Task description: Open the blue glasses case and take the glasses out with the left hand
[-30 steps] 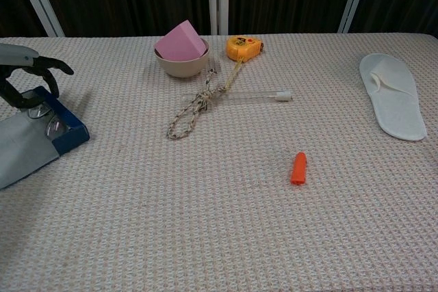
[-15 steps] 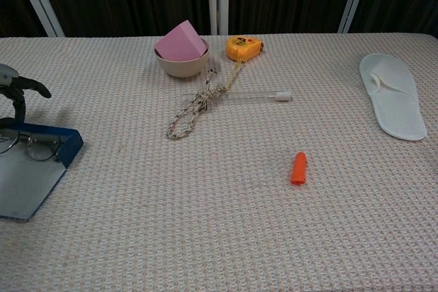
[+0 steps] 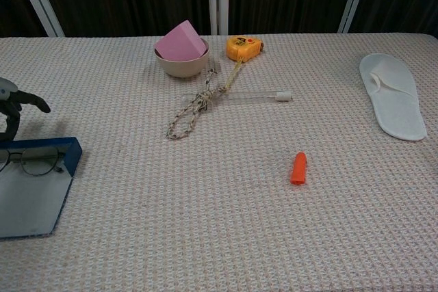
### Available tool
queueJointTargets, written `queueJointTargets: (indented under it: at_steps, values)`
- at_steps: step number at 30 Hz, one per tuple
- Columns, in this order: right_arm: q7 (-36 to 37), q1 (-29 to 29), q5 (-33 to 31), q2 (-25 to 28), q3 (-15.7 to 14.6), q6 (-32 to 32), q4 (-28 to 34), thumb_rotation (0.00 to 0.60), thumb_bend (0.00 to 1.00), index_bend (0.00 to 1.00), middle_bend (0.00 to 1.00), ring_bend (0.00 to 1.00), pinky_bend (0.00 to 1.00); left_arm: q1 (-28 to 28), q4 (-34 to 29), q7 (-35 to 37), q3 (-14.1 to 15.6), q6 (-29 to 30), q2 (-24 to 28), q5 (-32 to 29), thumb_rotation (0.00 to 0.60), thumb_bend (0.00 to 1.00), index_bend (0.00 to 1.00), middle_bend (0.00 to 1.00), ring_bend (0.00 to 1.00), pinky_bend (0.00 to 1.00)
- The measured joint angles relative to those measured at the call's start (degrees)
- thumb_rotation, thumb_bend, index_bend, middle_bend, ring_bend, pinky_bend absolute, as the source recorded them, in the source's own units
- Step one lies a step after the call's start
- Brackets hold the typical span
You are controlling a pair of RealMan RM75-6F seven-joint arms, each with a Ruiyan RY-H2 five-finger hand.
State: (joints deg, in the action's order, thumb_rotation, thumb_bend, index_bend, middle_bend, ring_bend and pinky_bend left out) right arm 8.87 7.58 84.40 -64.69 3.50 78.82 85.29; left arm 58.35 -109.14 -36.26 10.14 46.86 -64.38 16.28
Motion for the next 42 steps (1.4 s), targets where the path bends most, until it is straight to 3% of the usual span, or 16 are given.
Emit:
queueJointTargets:
  at_steps: [6, 11, 13, 20, 26, 34, 42]
  values:
    - [-0.05, 0.12, 0.19, 0.10, -0.03, -0.05, 0.17, 0.600, 0.23, 0.00, 0.00, 0.00, 0.00, 0.01, -0.89, 0.77, 0.51, 0.55, 0.32, 0.89, 0.600, 0.48, 0.02, 0.40, 0.09, 0.16]
    - [-0.26, 0.20, 0.26, 0.20, 0.02, 0.00, 0.54, 0.600, 0.24, 0.00, 0.00, 0.00, 0.00, -1.04, -1.30, 2.14, 0.27, 1.76, 0.65, 4.04, 0.600, 0.36, 0.04, 0.12, 0.01, 0.18]
    - [-0.43, 0.22, 0.24, 0.25, 0.02, -0.03, 0.70, 0.600, 0.23, 0.00, 0.00, 0.00, 0.00, -1.81, -1.49, 2.85, 0.12, 2.50, 0.77, 6.13, 0.600, 0.35, 0.07, 0.05, 0.01, 0.19]
    - [-0.95, 0.42, 0.19, 0.37, 0.01, -0.34, 1.13, 0.600, 0.24, 0.00, 0.00, 0.00, 0.00, -6.42, -3.09, 6.21, -0.13, 6.17, 1.09, 15.09, 0.600, 0.34, 0.17, 0.05, 0.01, 0.19]
    - [-1.07, 0.51, 0.41, 0.41, -0.10, -0.37, 1.32, 0.600, 0.24, 0.00, 0.00, 0.00, 0.00, -9.86, -2.94, 8.80, -0.56, 7.84, -0.42, 19.29, 0.600, 0.33, 0.22, 0.06, 0.01, 0.19]
    - [-0.40, 0.49, 0.18, 0.48, -0.14, -0.57, 0.97, 0.600, 0.24, 0.00, 0.00, 0.00, 0.00, -11.58, 0.59, 8.80, -1.46, 8.78, -4.27, 19.30, 0.600, 0.33, 0.30, 0.08, 0.01, 0.19]
    - [-0.22, 0.55, 0.11, 0.42, -0.24, -0.86, 0.76, 0.600, 0.24, 0.00, 0.00, 0.00, 0.00, -12.17, 1.22, 8.02, -2.31, 8.61, -4.74, 18.73, 0.600, 0.34, 0.34, 0.08, 0.01, 0.19]
